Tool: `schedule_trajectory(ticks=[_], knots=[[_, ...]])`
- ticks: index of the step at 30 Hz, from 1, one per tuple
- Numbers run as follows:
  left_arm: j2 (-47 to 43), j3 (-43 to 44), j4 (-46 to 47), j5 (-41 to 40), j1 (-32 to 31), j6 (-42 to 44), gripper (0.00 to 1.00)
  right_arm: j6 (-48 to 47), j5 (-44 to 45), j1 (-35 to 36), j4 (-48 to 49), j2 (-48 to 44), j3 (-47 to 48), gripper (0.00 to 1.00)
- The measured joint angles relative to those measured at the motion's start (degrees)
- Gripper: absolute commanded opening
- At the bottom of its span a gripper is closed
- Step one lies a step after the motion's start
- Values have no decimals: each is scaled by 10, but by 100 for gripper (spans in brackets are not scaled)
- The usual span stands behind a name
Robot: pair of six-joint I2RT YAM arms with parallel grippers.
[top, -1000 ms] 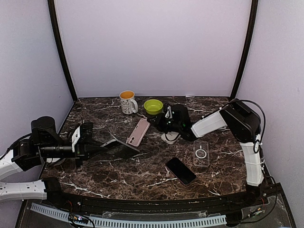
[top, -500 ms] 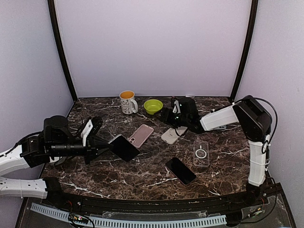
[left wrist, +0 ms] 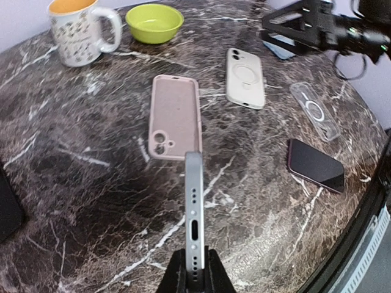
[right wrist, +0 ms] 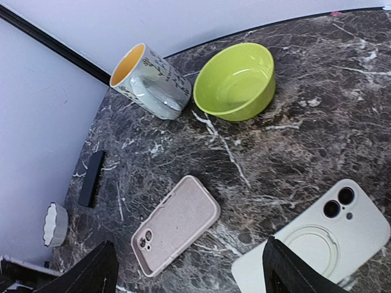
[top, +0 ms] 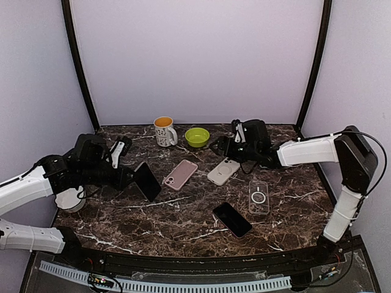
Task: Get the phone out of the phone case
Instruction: Place the phone at the center of the board.
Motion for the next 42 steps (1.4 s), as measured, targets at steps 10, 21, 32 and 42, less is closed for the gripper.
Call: schedule_trajectory(ticks=[10,21,32,42], knots=[[61,-24,18,41,138,-126,0,-15,76,0,-101,-81,-53,86],[84,-89,145,65,202,-217,0,-16,93,0,-86,-136,-121,86],[140,-132,277,110,214,-286,5,-17,96,0,-74,-144,-148,86],[171,-165,336,129,214,-310,24,-29,96,0,-71,-157,-161,86]])
